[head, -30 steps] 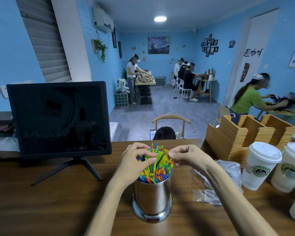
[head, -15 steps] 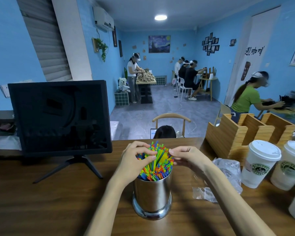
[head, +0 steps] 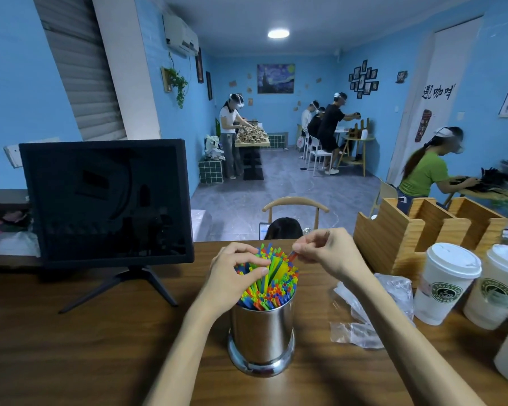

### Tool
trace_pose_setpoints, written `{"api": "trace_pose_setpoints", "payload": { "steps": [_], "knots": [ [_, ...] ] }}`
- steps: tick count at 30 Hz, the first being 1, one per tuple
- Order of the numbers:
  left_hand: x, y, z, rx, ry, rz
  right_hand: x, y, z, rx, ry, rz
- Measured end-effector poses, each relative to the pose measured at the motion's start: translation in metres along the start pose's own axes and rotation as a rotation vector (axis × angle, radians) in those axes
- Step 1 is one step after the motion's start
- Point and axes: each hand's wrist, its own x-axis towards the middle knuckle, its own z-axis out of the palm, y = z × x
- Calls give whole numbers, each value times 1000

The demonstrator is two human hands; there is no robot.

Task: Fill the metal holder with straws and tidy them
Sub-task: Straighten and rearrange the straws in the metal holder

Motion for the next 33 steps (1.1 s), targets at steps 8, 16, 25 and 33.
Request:
{"api": "trace_pose_setpoints", "payload": {
  "steps": [8,16,25,33],
  "knots": [
    [-3,4,-3,-25,27,42,-6,-67,-31,-351,303,-394],
    [-1,14,-6,-103,135,48,-18,-93,-63,-183,579,-442],
    [-5,34,-10,-364,156,33,-1,-51,-33,514,370,-175],
    [-5,43,-31,-797,440,-59,-7,-11,3,576,255,64]
  ]
}}
